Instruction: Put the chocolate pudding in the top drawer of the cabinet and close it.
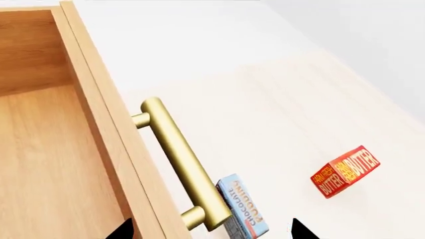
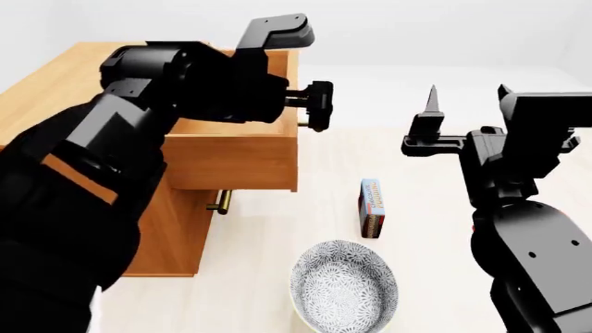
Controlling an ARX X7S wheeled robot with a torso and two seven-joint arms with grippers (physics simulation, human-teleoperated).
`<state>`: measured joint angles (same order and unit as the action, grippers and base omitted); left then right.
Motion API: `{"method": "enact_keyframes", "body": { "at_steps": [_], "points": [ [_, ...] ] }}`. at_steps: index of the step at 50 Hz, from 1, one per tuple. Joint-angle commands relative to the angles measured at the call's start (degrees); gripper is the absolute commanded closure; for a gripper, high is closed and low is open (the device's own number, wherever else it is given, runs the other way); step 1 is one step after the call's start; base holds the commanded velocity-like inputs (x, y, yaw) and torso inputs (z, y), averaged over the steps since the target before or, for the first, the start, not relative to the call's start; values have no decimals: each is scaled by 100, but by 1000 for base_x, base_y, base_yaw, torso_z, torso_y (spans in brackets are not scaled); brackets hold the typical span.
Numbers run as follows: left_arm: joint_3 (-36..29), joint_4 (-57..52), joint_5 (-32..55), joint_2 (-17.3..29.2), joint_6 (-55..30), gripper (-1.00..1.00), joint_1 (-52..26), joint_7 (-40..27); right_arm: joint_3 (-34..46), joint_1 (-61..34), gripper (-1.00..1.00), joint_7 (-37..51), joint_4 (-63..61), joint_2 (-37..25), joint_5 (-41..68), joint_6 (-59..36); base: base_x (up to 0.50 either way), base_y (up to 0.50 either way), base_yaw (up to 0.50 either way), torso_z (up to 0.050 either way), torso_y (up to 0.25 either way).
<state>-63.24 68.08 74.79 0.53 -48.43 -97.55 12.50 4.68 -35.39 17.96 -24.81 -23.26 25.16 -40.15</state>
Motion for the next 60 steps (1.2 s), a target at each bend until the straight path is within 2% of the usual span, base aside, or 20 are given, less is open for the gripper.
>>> {"method": "enact_keyframes", "body": {
  "at_steps": [1, 14, 23, 33, 40, 47, 55, 60],
  "points": [
    [-513, -303, 1247, -46, 195, -100, -150, -70, -149, 111, -100, 77, -134, -54, 48, 20, 0, 0, 0, 0, 0],
    [-329, -1052, 1702, 124, 241, -100, -85, -383, -245, 257, -100, 61, -182, -95, 114, 93, 0, 0, 0, 0, 0],
    [-268, -1197, 1816, 123, 277, -100, -42, -380, -414, 417, -100, 37, -281, -173, 230, 108, 0, 0, 0, 0, 1],
    [-130, -1715, 1954, 388, 365, -100, 65, -584, -461, 489, -100, 22, -337, -215, 299, 88, 0, 0, 0, 0, 1],
    [145, -3101, 1917, 1075, 903, -100, 224, -1836, -325, 424, -100, 42, -253, -147, 222, 141, 0, 0, 0, 0, 0],
    [496, -4927, 1910, 1983, 1254, -100, 342, -3011, -115, 292, -100, 53, -12, -14, 77, 270, 0, 0, 0, 0, 0],
    [765, -6622, 1684, 2848, 1584, -100, 496, -4095, -4, 226, -100, 68, 98, 60, 10, 344, 0, 0, 0, 0, 0],
    [873, -7397, 1461, 3319, 1793, -100, 714, -4486, 23, 225, -100, 79, 83, 80, 10, 360, 0, 0, 0, 0, 0]
  ]
}}
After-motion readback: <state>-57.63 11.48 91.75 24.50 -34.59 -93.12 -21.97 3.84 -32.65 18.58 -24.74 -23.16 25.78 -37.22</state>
